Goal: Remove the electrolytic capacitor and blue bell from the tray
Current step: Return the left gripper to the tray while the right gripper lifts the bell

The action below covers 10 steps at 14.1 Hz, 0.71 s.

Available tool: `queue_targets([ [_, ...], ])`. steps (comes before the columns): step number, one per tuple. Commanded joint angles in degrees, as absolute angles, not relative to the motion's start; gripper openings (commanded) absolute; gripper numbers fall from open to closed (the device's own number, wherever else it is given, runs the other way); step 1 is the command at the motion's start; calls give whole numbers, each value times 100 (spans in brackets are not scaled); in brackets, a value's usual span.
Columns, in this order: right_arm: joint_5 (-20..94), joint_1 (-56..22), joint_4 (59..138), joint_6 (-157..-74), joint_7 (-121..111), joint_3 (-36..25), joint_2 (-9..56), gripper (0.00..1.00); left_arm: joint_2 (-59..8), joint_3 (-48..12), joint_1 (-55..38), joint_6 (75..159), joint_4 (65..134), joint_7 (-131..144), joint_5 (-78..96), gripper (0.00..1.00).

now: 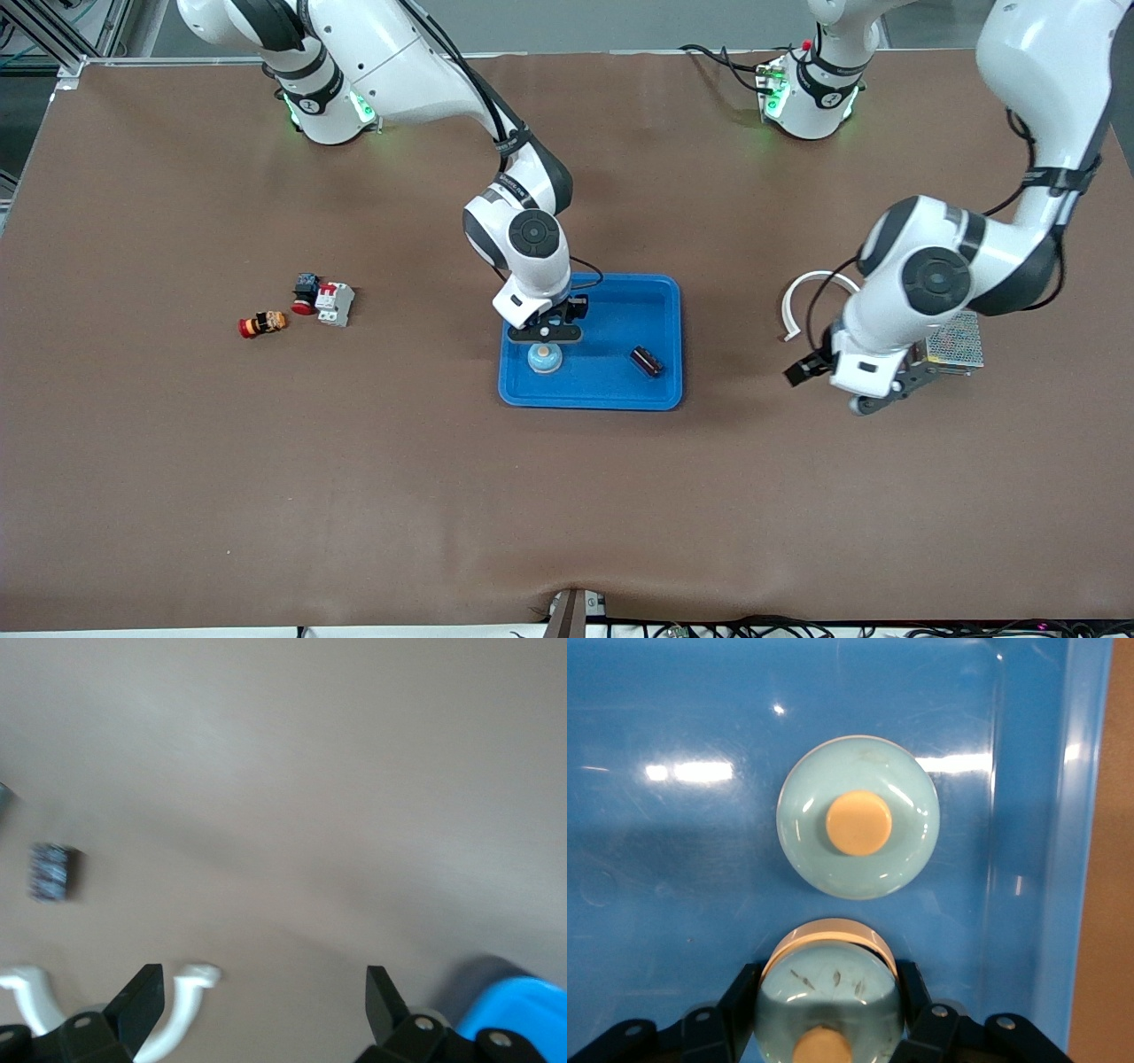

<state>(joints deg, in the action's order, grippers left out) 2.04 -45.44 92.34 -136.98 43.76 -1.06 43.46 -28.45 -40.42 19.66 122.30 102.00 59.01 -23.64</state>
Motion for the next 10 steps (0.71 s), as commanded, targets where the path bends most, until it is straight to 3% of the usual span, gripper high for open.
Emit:
queue_targets([
  [1, 193, -4553, 9202, -13405, 4482, -114, 4132, 52, -3260, -4017, 1522, 12076, 9573, 6554, -2303, 100],
  [10, 386, -3825, 9176, -12008, 3307, -105, 3192, 52, -4034, -3675, -16, 12085, 8868, 8084, -2373, 100],
])
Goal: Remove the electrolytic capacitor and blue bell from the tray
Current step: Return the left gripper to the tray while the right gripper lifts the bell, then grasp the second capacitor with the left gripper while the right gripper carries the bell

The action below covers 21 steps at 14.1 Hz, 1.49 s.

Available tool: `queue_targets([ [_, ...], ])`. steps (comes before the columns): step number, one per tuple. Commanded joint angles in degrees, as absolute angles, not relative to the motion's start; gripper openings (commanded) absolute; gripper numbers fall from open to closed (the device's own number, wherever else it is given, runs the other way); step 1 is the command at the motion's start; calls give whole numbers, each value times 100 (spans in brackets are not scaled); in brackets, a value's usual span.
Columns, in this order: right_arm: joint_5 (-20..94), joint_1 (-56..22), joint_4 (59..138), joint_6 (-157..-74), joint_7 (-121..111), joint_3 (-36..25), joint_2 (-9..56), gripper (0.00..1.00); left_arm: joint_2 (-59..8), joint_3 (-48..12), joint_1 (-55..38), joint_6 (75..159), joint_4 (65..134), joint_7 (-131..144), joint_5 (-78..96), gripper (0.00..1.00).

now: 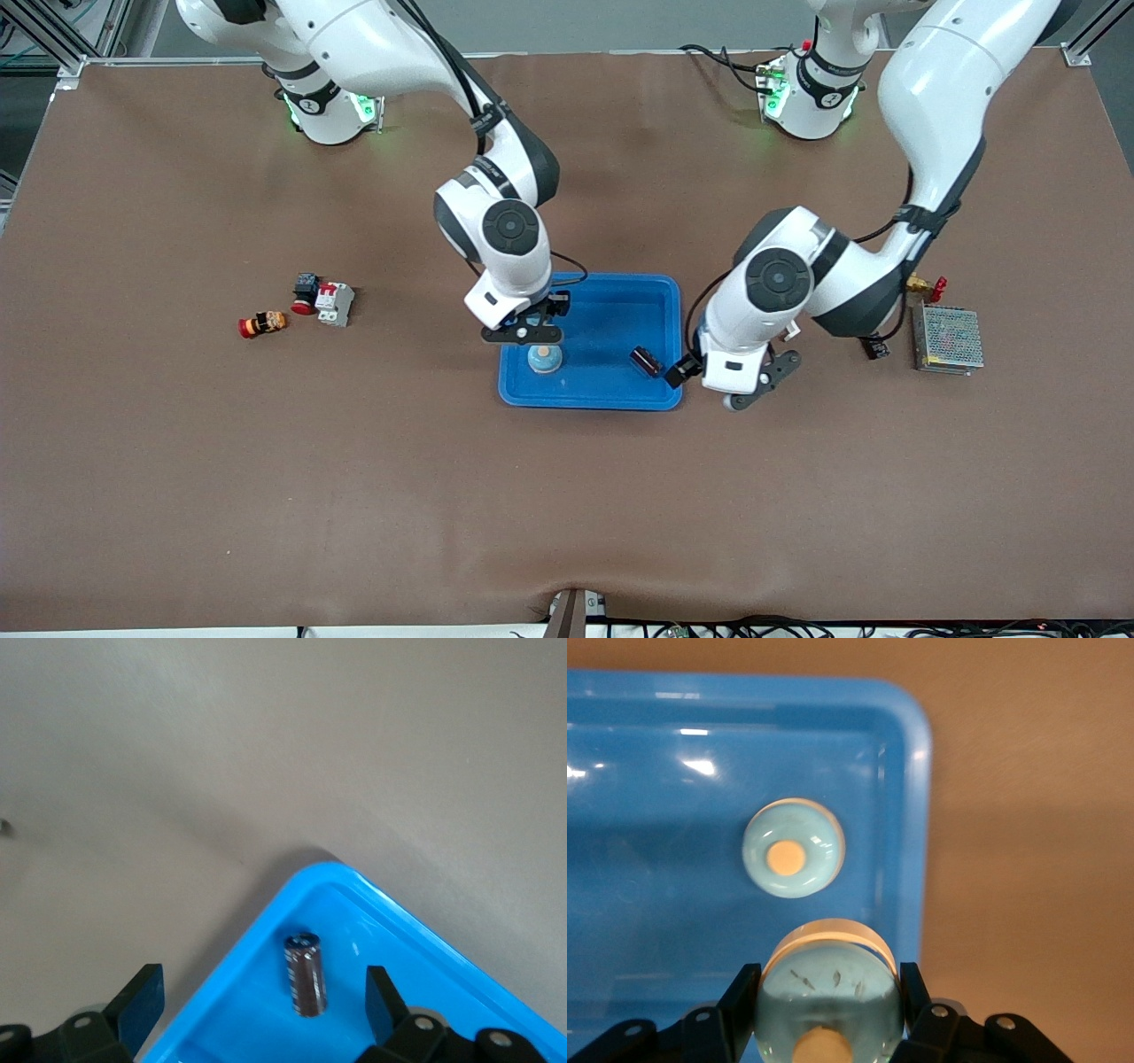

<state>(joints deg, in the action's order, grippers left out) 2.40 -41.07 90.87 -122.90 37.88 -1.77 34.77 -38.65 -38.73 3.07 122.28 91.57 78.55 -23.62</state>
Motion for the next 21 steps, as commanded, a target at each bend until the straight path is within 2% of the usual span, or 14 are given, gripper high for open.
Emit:
queue_targets([
  [1, 413, -3658, 9176, -11832, 3018, -105, 3077, 52, -4078, -3561, -192, 12085, 8868, 8260, -2373, 100],
  [5, 413, -2973, 9053, -11260, 1840, -114, 2874, 52, -4306, -3156, -737, 12190, 8859, 8700, -2373, 99],
  [11, 343, -2041, 9018, -11153, -49, -149, 2865, 52, -4623, -2567, -1485, 12595, 8789, 9264, -2373, 78],
  [15, 308, -1434, 9035, -11180, -1175, -149, 2909, 52, -4728, -2549, -1494, 12849, 8789, 9272, -2329, 68],
  [19, 185, -994, 9035, -11442, -2073, -158, 2988, 52, -4798, -2549, -1485, 12876, 8789, 9272, -2329, 50],
  [21, 106, -906, 9044, -11714, -2354, -158, 3119, 52, -4808, -2549, -1485, 12876, 8789, 9272, -2329, 47],
])
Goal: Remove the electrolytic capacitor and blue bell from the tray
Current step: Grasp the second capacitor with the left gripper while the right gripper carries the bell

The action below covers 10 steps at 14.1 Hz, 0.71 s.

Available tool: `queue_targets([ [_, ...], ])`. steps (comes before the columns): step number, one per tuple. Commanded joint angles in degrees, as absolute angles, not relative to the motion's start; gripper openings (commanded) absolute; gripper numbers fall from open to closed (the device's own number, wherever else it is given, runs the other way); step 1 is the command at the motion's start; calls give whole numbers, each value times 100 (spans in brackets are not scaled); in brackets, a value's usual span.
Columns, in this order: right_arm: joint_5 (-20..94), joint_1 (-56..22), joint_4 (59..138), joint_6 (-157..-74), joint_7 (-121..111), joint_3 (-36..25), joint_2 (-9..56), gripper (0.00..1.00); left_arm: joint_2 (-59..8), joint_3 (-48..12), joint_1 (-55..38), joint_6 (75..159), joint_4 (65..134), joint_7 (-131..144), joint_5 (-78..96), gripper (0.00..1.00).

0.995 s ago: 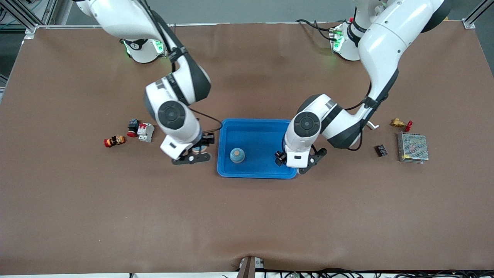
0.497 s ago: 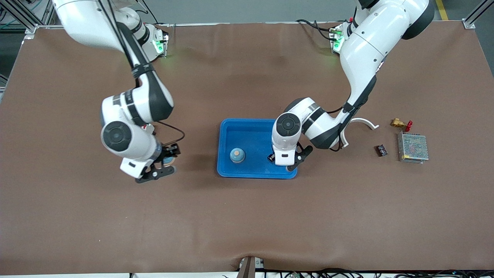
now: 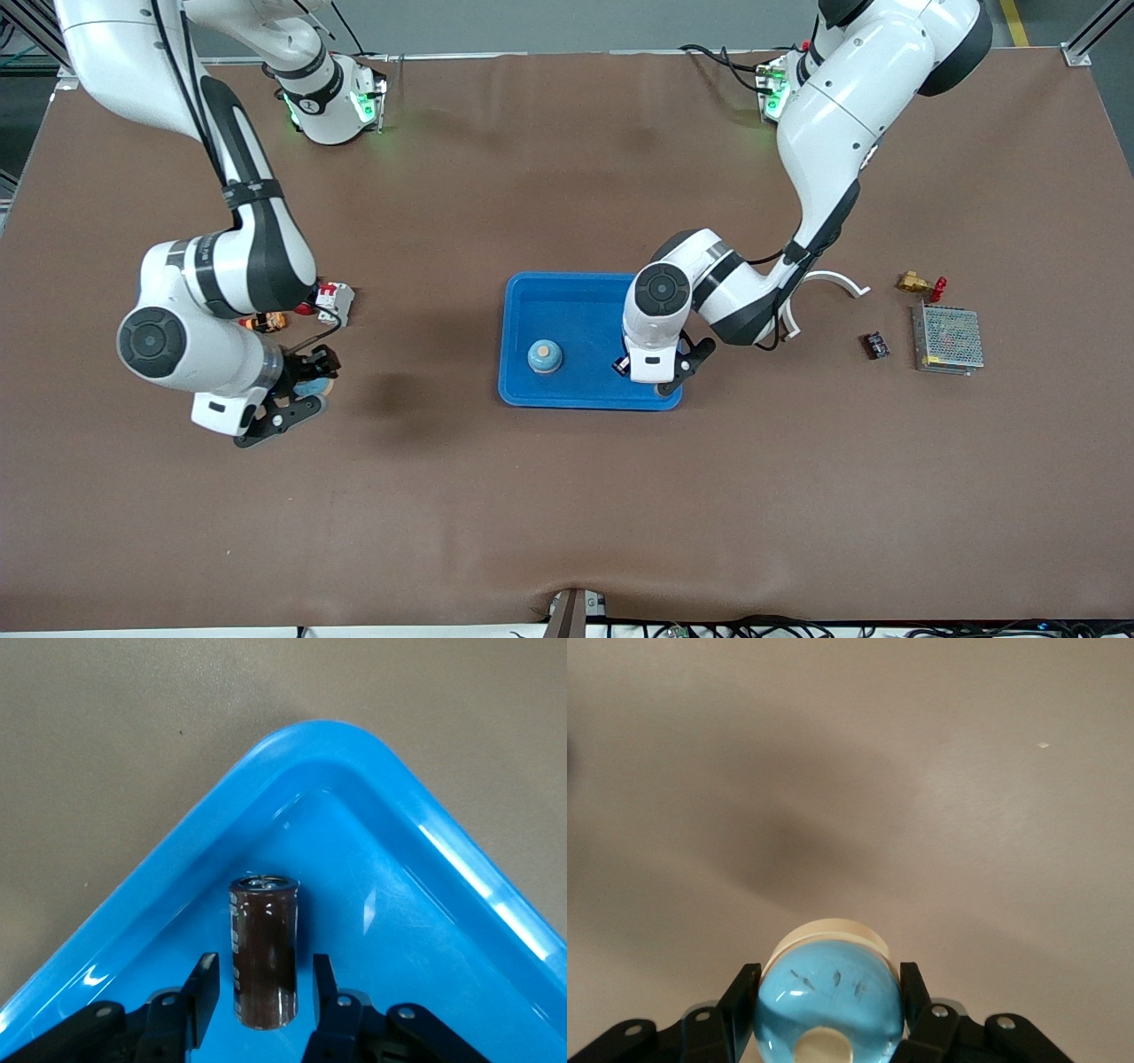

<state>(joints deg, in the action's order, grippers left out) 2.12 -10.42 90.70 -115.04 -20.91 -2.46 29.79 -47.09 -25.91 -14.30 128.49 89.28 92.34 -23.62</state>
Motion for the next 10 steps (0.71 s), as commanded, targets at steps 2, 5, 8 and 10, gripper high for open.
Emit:
queue_targets([
  [2, -78, -765, 9053, -12013, -2574, -158, 3251, 52, -4808, -2549, -1494, 12876, 8789, 9272, -2364, 40],
  [5, -158, -546, 9062, -12417, -2995, -150, 3532, 52, -4773, -2549, -1485, 12876, 8789, 9246, -2391, 9],
  [8, -114, -256, 9062, -12848, -3646, -149, 3796, 52, -4624, -2558, -1476, 12867, 8763, 9246, -2391, 0],
  [10, -106, -176, 9062, -13016, -3858, -149, 3911, 52, -4413, -2593, -1459, 12797, 8701, 9202, -2400, 0],
])
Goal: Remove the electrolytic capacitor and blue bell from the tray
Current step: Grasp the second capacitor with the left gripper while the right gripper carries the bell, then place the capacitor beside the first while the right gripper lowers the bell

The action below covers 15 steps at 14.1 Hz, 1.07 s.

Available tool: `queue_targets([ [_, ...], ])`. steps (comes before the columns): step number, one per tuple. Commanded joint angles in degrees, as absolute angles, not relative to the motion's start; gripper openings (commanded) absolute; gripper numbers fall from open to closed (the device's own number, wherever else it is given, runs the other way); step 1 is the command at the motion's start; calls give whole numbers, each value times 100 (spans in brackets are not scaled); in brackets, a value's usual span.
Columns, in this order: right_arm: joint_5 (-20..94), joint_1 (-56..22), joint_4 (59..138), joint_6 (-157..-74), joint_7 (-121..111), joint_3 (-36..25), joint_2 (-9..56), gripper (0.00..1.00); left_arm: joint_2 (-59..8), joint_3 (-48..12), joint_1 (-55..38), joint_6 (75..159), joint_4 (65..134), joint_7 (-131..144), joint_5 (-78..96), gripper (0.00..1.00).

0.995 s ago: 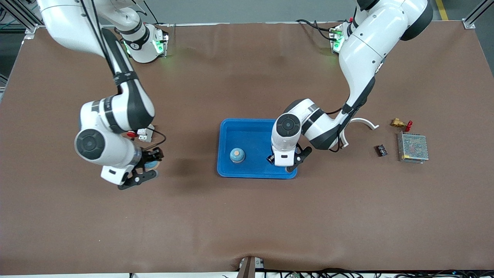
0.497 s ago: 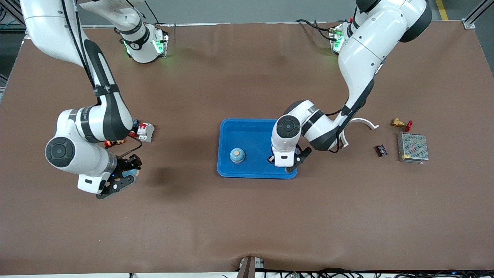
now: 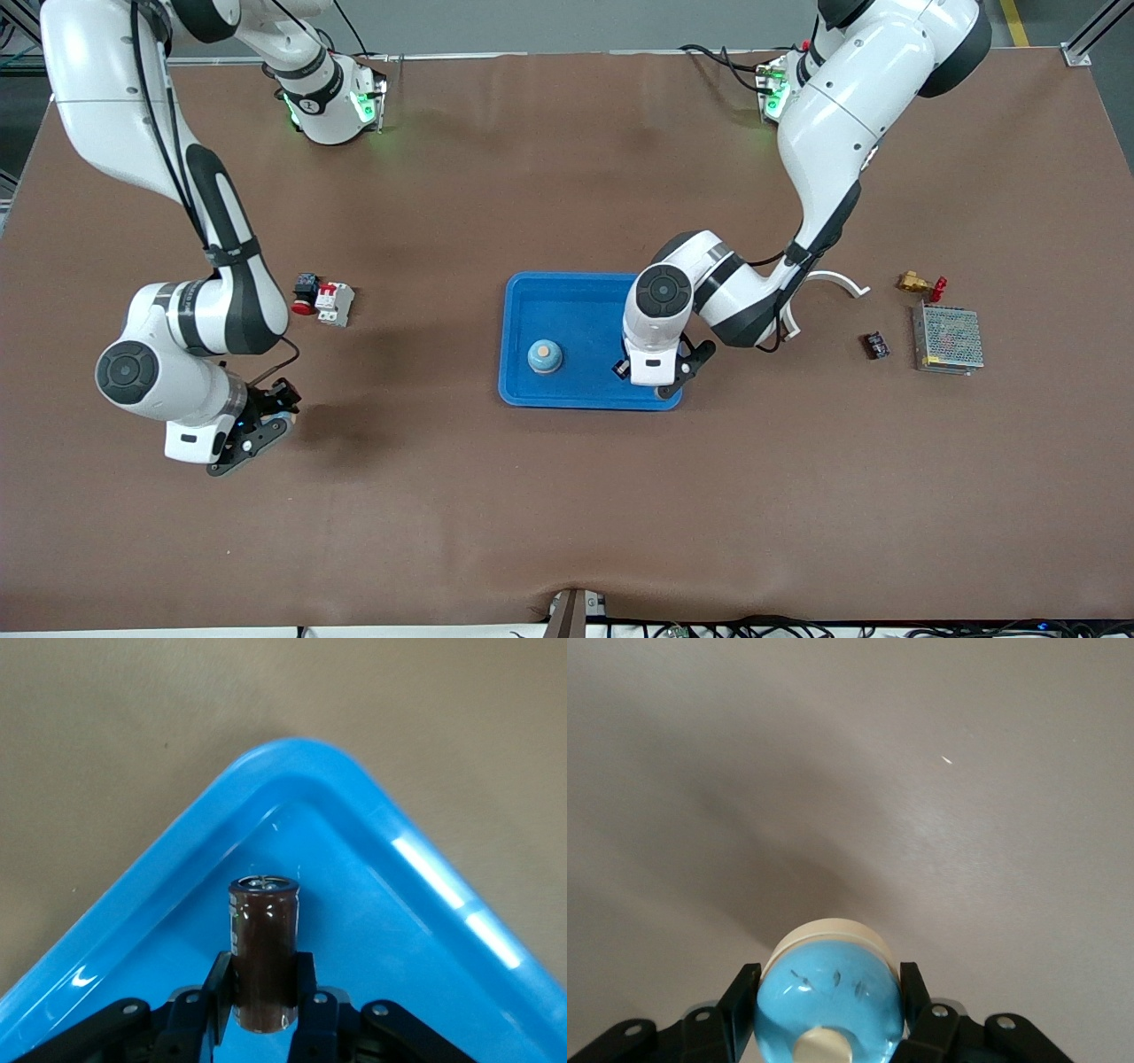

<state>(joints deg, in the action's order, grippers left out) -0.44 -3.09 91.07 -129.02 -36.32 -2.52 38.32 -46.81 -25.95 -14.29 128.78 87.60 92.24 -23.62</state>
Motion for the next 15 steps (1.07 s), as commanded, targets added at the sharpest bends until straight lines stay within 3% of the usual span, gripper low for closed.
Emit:
queue_targets([
  [1, -105, -158, 9062, -13060, -3884, -149, 3946, 52, -4264, -2593, -1450, 12797, 8710, 9159, -2408, 0],
  [9, -97, -97, 9062, -13359, -4210, -149, 4175, 52, -3191, -2619, -406, 11629, 9034, 6780, -2303, 0],
  [15, -70, -9, 9062, -13561, -4403, -141, 4306, 52, -2918, -2672, 939, 11671, 9825, 5898, -2268, 0],
])
